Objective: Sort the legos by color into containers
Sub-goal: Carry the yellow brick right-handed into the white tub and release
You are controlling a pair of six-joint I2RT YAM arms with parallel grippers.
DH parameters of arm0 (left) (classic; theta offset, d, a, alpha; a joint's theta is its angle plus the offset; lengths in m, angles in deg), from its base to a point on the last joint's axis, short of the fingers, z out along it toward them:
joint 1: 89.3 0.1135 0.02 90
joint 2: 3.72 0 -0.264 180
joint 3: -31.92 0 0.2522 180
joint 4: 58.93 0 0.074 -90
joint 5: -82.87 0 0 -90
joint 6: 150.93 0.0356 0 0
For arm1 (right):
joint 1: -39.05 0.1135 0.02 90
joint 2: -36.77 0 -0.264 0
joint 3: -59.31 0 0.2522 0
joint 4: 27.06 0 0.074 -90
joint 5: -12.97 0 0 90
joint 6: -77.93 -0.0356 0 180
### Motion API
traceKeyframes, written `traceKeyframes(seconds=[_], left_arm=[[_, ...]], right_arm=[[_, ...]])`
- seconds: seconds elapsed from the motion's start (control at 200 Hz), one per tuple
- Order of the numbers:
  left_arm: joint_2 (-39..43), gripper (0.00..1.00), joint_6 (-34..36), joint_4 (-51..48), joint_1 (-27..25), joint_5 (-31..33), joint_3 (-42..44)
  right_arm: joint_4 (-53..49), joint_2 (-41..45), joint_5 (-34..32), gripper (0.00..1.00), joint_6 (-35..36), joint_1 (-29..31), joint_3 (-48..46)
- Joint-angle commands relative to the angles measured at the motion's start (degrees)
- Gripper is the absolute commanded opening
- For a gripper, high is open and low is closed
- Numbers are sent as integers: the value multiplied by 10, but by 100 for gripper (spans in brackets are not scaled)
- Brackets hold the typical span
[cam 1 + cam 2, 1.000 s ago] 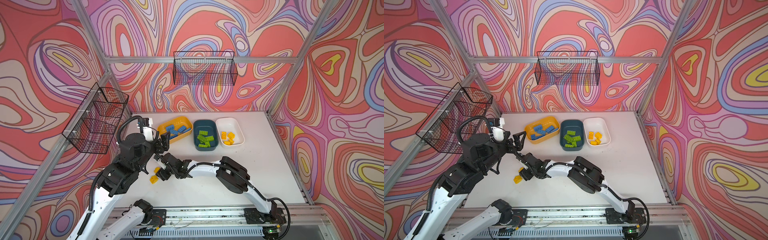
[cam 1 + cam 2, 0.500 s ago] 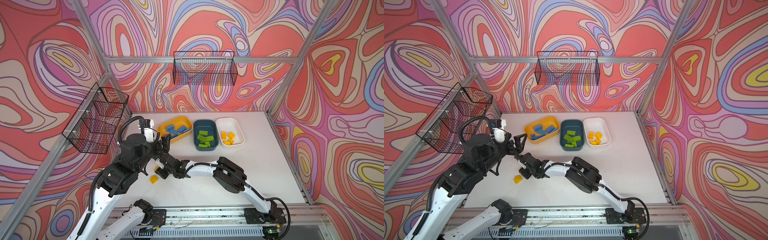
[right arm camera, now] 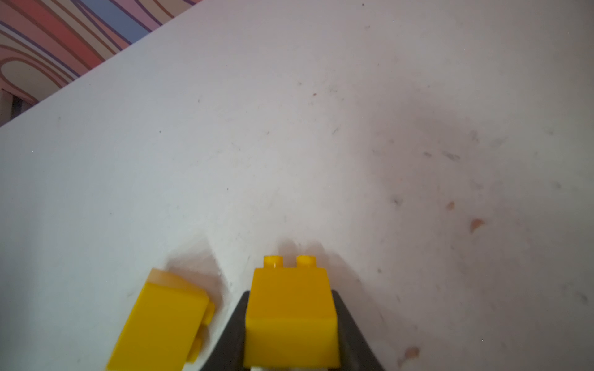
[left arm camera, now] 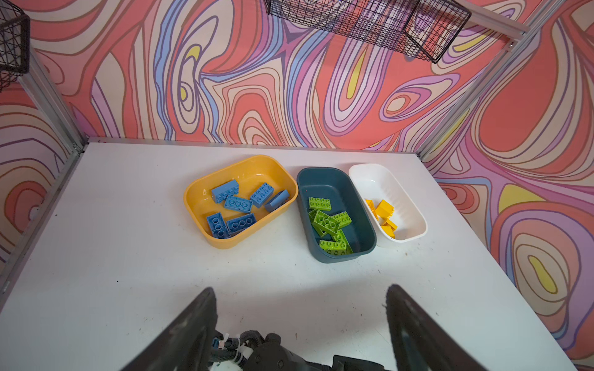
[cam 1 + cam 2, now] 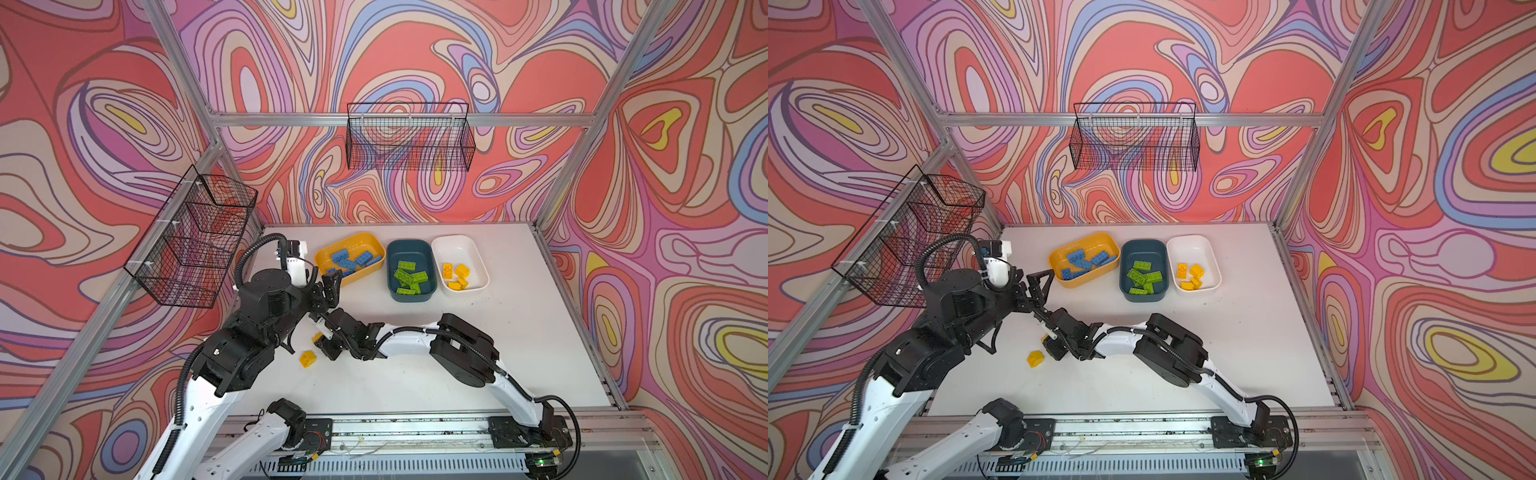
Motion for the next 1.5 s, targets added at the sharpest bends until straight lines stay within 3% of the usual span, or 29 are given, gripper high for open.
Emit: traceKeyframes(seconds=[0.0,0.235,0.421,0.606,0.776,0.936,1.082,1.382,1.492], left_arm=[[-11,82,-18,11,3,-24,-20],[-69,82,-23,46,3,-63,-50],[-129,82,-30,64,2,-90,-81],[-169,82,-26,70,3,-103,-83],[-178,82,-19,65,3,-101,-56],[-155,82,-16,76,3,-87,13],[-145,83,-10,66,3,-79,51],[-161,83,-13,62,2,-74,62],[-153,83,-19,57,3,-46,66]], right_arm=[[40,73,-4,22,-24,1,-56],[45,218,-45,22,-46,-10,-190],[50,359,-43,22,-87,-67,-296],[24,470,-36,22,-110,-162,-367],[-5,534,10,22,-150,-301,-404],[-25,544,55,23,-176,-418,-408],[-32,512,92,23,-195,-486,-390],[-45,433,88,26,-207,-522,-327],[-44,421,84,35,-207,-524,-316]])
